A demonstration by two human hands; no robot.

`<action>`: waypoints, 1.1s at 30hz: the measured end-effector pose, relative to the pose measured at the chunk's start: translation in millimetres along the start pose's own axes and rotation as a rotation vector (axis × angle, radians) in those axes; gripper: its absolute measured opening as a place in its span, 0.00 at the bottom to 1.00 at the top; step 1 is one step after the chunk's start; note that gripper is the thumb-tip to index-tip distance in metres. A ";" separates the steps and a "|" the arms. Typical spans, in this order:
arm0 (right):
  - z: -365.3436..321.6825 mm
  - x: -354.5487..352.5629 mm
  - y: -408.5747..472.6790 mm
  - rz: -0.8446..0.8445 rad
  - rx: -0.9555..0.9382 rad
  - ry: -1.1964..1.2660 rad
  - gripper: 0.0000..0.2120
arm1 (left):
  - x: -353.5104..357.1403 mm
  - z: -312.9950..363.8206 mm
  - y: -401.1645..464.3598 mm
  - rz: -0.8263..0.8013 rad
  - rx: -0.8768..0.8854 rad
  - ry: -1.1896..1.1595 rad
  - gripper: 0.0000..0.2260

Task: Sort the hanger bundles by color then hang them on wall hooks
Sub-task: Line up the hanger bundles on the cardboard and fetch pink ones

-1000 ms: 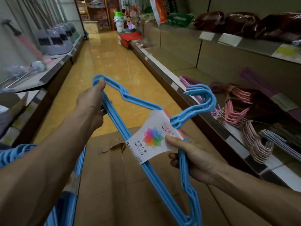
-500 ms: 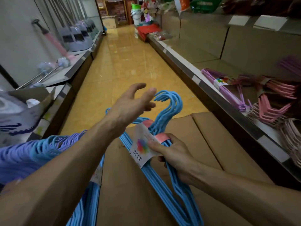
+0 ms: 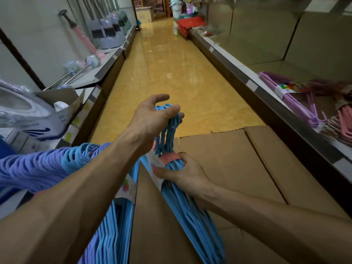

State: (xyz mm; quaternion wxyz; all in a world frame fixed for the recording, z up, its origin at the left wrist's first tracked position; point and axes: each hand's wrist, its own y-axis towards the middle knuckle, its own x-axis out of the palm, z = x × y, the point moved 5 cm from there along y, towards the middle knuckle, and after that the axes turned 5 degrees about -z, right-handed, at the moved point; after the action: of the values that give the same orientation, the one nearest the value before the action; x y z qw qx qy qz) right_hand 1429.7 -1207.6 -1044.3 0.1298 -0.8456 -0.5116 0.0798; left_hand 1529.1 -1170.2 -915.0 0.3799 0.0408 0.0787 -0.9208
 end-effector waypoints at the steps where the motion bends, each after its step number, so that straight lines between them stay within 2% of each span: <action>1: -0.9 1.0 0.5 -0.020 0.000 0.009 0.35 | -6.3 -0.3 -0.6 0.002 -0.005 -0.035 0.19; 3: -2.4 2.8 0.7 -0.041 -0.008 0.017 0.32 | -17.7 -0.9 -2.3 0.006 -0.004 -0.081 0.17; 6: 3.3 8.4 0.1 -0.016 0.045 0.050 0.35 | -30.5 -0.9 -4.5 0.011 0.000 -0.129 0.16; 8: 10.9 14.3 -3.8 -0.028 0.105 0.102 0.31 | -36.4 -1.6 -4.9 0.009 0.006 -0.147 0.16; 12: 31.6 34.8 -11.7 -0.272 0.238 0.150 0.16 | -49.8 -6.7 -5.1 0.037 0.009 -0.213 0.16; 15: 48.8 51.0 -9.7 -0.406 0.297 0.128 0.18 | -57.8 -15.6 -5.3 0.015 -0.008 -0.218 0.16; 19: 61.9 69.6 -2.7 -0.425 0.290 0.121 0.20 | -68.9 -27.8 -3.6 -0.012 -0.054 -0.164 0.17; 21: 69.1 78.1 1.5 -0.425 0.280 0.086 0.20 | -78.1 -36.4 -2.2 -0.005 -0.103 -0.059 0.17; 24: 76.8 87.3 6.2 -0.414 0.269 0.030 0.19 | -95.9 -49.9 -2.4 0.054 -0.140 0.241 0.17; 33: 96.3 113.7 19.5 -0.393 0.236 -0.036 0.18 | -114.5 -70.4 -2.6 0.137 -0.122 0.878 0.22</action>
State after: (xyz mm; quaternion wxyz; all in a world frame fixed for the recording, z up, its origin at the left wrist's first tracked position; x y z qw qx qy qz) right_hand 1473.2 -1102.2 -1142.2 0.2315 -0.7069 -0.6561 0.1274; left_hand 1609.4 -1076.7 -968.5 0.3725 0.4103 0.2837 -0.7825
